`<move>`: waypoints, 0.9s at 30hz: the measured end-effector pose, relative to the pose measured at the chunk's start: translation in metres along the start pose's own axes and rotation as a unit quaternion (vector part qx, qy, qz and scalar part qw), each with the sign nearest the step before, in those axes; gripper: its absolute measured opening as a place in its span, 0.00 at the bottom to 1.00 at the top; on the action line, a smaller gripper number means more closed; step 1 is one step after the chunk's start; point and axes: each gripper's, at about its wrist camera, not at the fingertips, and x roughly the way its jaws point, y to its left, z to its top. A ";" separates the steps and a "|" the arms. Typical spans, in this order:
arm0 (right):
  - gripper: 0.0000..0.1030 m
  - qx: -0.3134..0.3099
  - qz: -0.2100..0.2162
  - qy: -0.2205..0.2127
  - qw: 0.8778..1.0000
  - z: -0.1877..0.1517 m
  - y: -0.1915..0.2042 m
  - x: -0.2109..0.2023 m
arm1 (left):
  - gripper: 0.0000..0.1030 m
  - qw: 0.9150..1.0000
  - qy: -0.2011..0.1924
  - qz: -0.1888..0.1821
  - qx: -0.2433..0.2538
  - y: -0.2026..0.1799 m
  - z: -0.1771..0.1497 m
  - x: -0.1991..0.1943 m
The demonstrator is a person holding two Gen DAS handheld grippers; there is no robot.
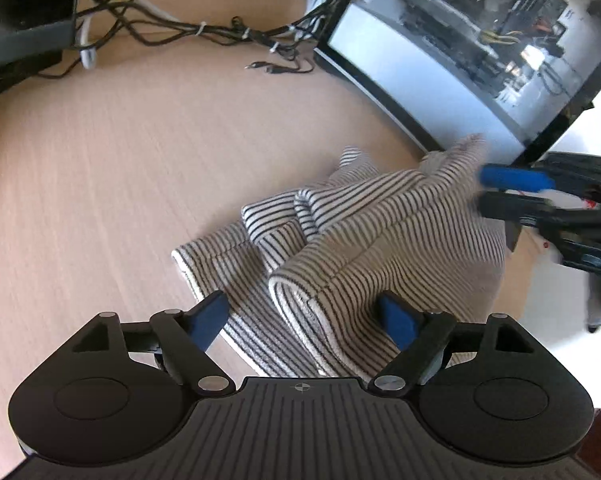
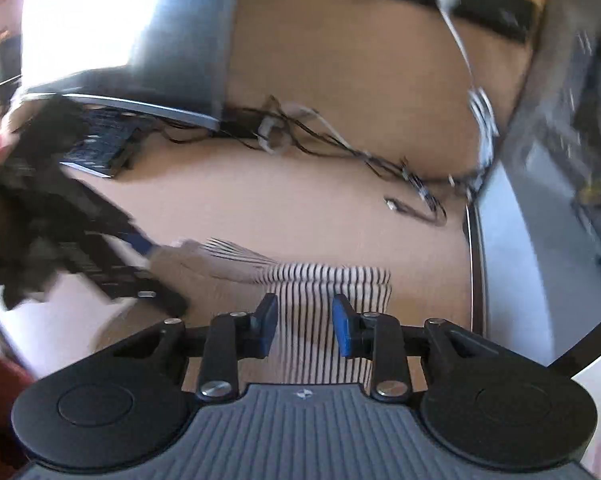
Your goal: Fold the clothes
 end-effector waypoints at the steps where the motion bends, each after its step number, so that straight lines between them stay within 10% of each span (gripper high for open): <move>1: 0.30 0.016 -0.004 -0.001 1.000 -0.004 -0.003 -0.001 | 0.85 1.000 0.001 0.003 -0.001 0.000 0.001 0.000; 6: 0.38 0.057 0.008 -0.020 0.998 -0.019 -0.017 -0.001 | 0.83 1.000 -0.008 0.004 -0.021 0.000 0.006 -0.019; 9: 0.84 0.084 0.005 -0.055 0.995 -0.024 -0.028 -0.023 | 0.92 0.999 -0.018 -0.032 -0.039 -0.001 0.000 -0.041; 14: 0.85 0.189 0.041 -0.046 0.980 -0.043 -0.055 -0.016 | 0.92 0.996 0.003 -0.056 -0.068 -0.012 -0.015 -0.031; 16: 0.83 0.220 0.063 -0.032 0.973 -0.052 -0.061 -0.004 | 0.91 0.997 0.014 -0.048 -0.059 -0.019 -0.013 -0.022; 18: 0.49 0.195 0.078 -0.033 0.977 -0.049 -0.054 -0.002 | 0.83 0.998 0.016 -0.042 -0.041 -0.029 -0.009 -0.015; 21: 0.28 0.123 0.092 -0.047 0.987 -0.032 -0.040 -0.014 | 0.83 0.999 0.001 -0.029 -0.014 -0.038 -0.005 -0.021; 27: 0.24 0.060 0.130 -0.073 0.987 -0.008 -0.031 -0.047 | 0.85 0.997 -0.071 -0.007 -0.005 -0.024 0.000 -0.038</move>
